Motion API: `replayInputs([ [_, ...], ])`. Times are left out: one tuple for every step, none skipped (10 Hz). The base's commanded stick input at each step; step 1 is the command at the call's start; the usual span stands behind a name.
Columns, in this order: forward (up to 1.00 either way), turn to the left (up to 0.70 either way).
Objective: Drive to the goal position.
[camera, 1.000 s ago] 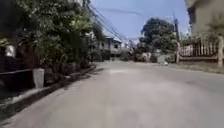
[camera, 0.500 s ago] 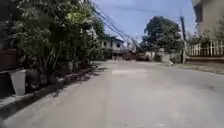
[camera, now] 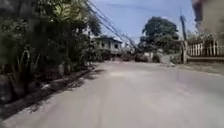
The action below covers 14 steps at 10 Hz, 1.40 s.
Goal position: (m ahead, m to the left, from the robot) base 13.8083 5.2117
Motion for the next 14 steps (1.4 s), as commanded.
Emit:
replayInputs([
  [1.00, 0.00],
  [1.00, 0.00],
  [1.00, 0.00],
  [1.00, 0.00],
  [1.00, 0.00],
  [1.00, 0.00],
  [1.00, 0.00],
  [1.00, 0.00],
  [1.00, 0.00],
  [1.00, 0.00],
  [1.00, 0.00],
  [1.00, 0.00],
  [1.00, 0.00],
  [1.00, 0.00],
])
